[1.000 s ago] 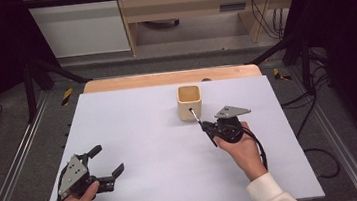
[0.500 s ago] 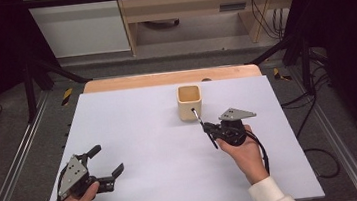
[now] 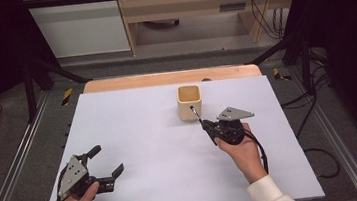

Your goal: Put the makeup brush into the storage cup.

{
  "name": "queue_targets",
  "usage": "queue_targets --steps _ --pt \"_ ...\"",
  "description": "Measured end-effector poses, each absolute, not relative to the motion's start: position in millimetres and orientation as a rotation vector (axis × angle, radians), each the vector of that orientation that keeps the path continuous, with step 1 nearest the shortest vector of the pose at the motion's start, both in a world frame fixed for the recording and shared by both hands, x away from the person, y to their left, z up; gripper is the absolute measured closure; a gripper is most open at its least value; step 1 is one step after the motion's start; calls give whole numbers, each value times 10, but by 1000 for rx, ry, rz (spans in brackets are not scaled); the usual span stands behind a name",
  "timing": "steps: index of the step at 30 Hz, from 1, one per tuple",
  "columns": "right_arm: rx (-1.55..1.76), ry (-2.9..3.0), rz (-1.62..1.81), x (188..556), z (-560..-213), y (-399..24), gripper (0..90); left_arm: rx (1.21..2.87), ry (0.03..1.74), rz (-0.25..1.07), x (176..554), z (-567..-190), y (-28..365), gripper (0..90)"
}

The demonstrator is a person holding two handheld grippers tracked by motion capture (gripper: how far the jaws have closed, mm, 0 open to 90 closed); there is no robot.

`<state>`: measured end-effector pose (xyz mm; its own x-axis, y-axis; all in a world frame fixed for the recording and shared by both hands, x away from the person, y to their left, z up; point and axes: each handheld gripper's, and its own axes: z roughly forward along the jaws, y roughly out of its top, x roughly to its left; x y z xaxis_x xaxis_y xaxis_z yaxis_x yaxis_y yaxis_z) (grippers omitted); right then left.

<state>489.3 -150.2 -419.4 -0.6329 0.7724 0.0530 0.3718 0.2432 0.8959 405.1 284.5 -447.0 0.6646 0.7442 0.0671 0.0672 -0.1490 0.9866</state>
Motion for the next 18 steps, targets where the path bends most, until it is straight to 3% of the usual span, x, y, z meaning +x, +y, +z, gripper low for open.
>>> queue_targets --steps 18 --pt "944 2086 1269 4937 -3918 -1454 837 1613 666 661 4042 -4456 2852 8"
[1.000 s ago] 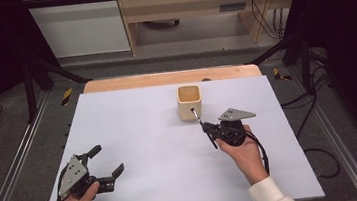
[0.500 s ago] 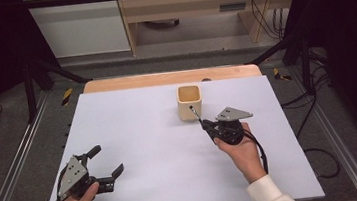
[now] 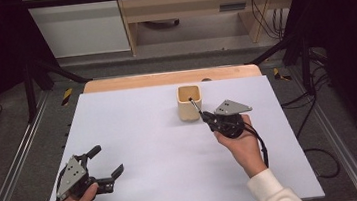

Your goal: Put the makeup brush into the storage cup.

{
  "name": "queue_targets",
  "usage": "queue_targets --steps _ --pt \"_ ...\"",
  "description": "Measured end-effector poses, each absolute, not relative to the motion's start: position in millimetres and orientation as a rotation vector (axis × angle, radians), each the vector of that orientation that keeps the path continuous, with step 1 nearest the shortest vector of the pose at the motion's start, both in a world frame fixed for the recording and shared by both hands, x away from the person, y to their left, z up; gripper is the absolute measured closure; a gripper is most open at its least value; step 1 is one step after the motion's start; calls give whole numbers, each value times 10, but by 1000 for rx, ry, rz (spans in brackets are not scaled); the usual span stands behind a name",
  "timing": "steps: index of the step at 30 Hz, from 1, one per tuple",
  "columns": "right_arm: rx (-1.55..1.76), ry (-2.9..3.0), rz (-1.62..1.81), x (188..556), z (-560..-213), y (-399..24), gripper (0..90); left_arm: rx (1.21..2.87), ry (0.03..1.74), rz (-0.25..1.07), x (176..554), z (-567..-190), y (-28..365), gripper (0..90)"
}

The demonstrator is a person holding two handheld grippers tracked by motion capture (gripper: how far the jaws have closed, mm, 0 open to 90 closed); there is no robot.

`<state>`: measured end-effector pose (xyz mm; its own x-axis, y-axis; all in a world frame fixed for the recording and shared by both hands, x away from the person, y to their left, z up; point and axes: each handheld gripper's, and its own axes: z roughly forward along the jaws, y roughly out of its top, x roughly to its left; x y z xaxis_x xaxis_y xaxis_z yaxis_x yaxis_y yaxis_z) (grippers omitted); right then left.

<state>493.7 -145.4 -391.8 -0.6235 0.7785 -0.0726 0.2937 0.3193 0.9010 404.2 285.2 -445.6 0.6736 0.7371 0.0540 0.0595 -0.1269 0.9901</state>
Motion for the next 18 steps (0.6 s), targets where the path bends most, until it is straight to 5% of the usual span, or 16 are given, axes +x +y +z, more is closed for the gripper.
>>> queue_targets --steps 18 --pt "968 2052 1307 4983 -3840 -1494 837 1623 667 655 4065 -4473 2820 8"
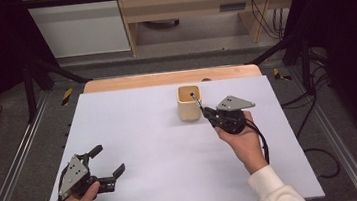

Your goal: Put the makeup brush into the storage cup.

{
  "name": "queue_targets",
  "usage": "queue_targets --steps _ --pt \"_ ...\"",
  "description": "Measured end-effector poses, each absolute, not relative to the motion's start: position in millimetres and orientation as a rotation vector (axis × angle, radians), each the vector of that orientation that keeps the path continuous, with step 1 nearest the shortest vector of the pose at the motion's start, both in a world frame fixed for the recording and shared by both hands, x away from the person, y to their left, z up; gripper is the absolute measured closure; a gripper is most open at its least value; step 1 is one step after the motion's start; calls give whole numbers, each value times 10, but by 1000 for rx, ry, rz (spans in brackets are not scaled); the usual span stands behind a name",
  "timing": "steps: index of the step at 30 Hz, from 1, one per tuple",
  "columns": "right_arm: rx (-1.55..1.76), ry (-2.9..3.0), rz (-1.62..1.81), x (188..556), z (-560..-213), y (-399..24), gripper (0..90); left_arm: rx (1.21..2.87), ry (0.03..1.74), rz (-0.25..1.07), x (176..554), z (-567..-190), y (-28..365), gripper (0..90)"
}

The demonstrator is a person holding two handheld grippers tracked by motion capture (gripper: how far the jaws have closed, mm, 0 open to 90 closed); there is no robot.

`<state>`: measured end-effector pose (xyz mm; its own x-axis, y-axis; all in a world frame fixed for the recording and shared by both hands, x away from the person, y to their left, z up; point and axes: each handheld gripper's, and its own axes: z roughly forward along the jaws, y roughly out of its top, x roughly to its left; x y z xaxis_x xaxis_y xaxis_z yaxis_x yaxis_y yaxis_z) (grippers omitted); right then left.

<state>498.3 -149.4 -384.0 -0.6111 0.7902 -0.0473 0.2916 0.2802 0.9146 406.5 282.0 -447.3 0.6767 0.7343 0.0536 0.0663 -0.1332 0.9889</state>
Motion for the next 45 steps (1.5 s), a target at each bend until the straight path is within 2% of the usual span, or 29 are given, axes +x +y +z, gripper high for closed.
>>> queue_targets --steps 14,45 --pt "942 2057 1305 5029 -3827 -1439 837 1624 665 654 4061 -4477 2815 8" --pt "888 2006 1325 5174 -3545 -1358 837 1608 666 646 4055 -4467 2838 8"
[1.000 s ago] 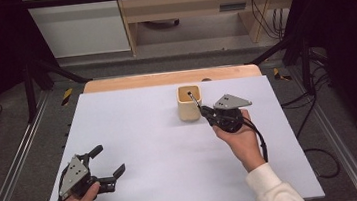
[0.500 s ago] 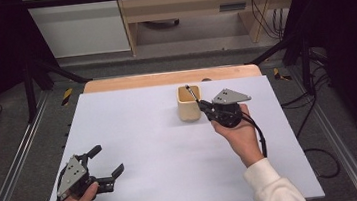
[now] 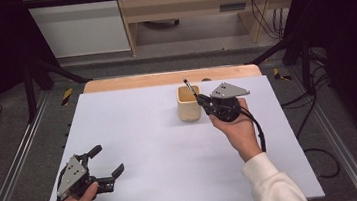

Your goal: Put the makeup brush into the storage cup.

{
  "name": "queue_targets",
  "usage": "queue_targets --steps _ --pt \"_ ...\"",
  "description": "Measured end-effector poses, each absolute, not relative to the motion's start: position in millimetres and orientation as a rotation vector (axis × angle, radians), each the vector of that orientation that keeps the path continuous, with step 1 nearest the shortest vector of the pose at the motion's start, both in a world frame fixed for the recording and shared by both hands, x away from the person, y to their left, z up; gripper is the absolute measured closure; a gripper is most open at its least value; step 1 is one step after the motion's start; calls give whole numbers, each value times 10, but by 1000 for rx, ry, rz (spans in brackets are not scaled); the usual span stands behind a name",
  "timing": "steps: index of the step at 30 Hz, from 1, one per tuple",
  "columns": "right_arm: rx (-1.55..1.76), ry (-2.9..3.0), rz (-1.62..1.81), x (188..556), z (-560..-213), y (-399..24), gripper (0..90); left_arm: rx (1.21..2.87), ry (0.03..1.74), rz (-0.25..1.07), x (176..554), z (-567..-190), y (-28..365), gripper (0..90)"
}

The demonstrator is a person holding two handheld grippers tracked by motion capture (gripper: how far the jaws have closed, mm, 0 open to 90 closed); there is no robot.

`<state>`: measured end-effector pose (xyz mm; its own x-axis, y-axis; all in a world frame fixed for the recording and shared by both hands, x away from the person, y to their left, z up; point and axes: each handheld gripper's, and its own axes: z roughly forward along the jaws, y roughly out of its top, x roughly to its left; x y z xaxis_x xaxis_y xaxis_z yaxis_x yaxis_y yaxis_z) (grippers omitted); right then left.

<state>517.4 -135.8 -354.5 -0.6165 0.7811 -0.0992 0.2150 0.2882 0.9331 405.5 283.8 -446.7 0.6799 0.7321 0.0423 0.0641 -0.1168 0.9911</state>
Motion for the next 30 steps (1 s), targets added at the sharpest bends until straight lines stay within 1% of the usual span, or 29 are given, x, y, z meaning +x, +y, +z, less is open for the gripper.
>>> queue_targets --steps 10,30 --pt "866 2002 1314 5205 -3500 -1336 836 1610 666 647 4057 -4466 2840 8" --pt "837 1985 1306 5308 -3532 -1305 837 1610 664 643 4061 -4471 2833 8"
